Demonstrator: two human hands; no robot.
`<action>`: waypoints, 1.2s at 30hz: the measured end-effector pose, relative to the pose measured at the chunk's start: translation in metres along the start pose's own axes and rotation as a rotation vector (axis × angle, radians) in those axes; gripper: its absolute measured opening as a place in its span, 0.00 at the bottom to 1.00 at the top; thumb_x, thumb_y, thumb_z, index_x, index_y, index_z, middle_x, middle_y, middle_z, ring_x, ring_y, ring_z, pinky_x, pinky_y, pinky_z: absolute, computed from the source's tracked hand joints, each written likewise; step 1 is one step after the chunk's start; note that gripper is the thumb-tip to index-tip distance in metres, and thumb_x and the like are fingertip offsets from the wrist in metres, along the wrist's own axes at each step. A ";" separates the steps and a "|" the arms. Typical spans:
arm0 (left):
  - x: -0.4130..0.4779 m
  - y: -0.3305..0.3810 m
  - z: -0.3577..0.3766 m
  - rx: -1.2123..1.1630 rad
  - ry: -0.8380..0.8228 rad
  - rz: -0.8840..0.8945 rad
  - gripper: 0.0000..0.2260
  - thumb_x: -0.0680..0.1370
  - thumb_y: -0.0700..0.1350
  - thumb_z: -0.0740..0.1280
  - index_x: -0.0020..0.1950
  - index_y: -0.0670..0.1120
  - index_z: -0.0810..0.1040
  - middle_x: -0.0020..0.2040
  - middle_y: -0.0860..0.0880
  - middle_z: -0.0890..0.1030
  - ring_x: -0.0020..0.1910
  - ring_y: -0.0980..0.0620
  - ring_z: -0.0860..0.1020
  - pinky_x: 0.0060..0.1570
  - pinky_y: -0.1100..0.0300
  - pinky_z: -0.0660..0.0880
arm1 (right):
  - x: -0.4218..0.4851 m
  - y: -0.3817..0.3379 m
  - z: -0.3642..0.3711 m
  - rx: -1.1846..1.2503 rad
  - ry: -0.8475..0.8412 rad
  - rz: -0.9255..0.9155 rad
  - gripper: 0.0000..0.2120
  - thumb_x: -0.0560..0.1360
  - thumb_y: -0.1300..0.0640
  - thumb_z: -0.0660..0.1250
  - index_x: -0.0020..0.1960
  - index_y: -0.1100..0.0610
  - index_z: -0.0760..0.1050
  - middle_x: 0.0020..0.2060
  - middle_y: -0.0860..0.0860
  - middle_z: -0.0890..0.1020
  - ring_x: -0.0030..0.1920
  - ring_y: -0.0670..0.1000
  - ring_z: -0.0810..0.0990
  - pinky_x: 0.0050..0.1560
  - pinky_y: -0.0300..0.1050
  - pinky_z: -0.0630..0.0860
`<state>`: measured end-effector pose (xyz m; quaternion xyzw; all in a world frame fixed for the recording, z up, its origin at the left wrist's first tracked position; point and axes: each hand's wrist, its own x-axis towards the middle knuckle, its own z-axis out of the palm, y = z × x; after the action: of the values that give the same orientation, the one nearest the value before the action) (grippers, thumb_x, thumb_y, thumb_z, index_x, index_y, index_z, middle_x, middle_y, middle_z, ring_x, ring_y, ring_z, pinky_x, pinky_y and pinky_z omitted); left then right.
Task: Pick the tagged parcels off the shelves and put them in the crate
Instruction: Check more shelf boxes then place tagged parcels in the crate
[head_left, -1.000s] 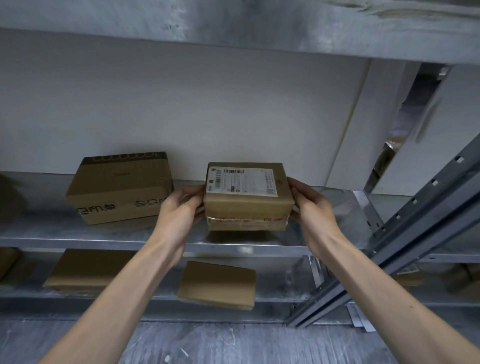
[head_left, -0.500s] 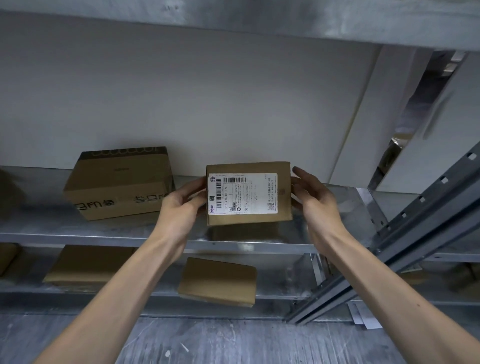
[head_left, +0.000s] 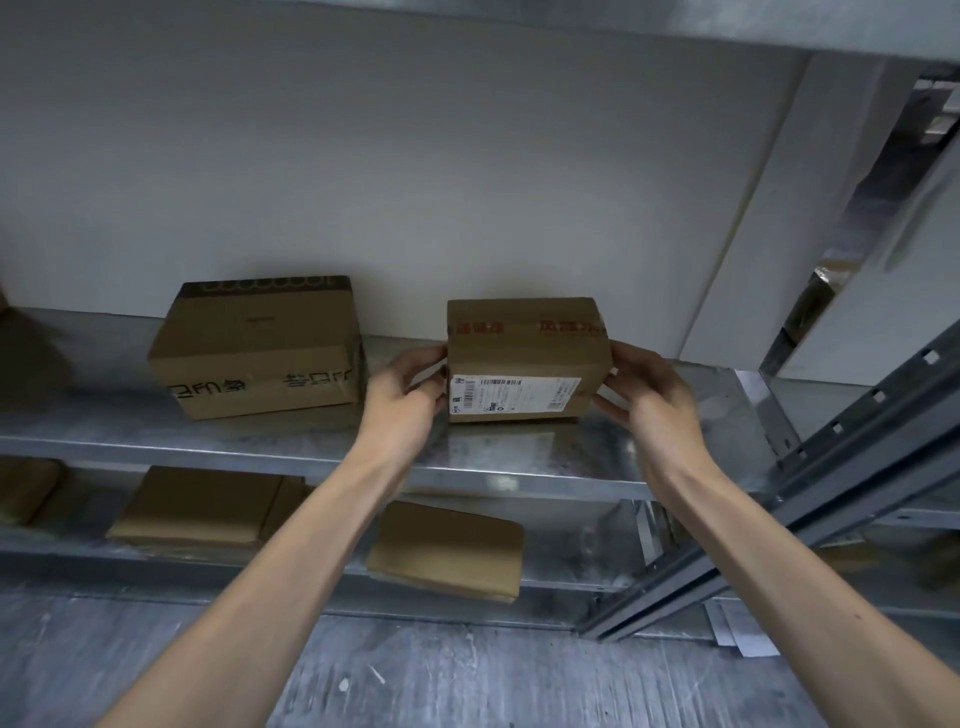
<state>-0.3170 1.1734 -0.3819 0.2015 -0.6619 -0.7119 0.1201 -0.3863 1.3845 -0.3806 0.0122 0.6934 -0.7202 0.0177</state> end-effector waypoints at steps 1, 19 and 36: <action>0.000 -0.001 0.002 0.008 -0.004 0.000 0.15 0.81 0.32 0.60 0.64 0.44 0.78 0.58 0.53 0.82 0.58 0.55 0.81 0.57 0.61 0.79 | -0.001 0.001 0.000 -0.006 0.006 0.000 0.18 0.82 0.69 0.54 0.55 0.53 0.79 0.53 0.49 0.84 0.51 0.43 0.84 0.50 0.39 0.82; 0.002 0.065 -0.124 0.381 0.294 0.279 0.21 0.79 0.31 0.60 0.70 0.47 0.74 0.62 0.53 0.78 0.62 0.57 0.76 0.62 0.68 0.70 | -0.029 -0.048 0.118 -0.561 0.107 -0.536 0.16 0.81 0.56 0.61 0.67 0.50 0.73 0.62 0.49 0.79 0.56 0.49 0.78 0.56 0.43 0.73; 0.057 0.045 -0.257 0.202 0.310 -0.074 0.18 0.83 0.34 0.57 0.70 0.46 0.74 0.64 0.46 0.77 0.62 0.51 0.74 0.66 0.58 0.70 | -0.006 -0.017 0.266 -0.407 -0.190 0.237 0.20 0.85 0.54 0.50 0.75 0.53 0.67 0.70 0.51 0.73 0.66 0.53 0.74 0.67 0.50 0.71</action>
<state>-0.2574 0.9142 -0.3556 0.3443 -0.6958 -0.6060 0.1734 -0.3790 1.1193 -0.3536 0.0220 0.8132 -0.5565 0.1691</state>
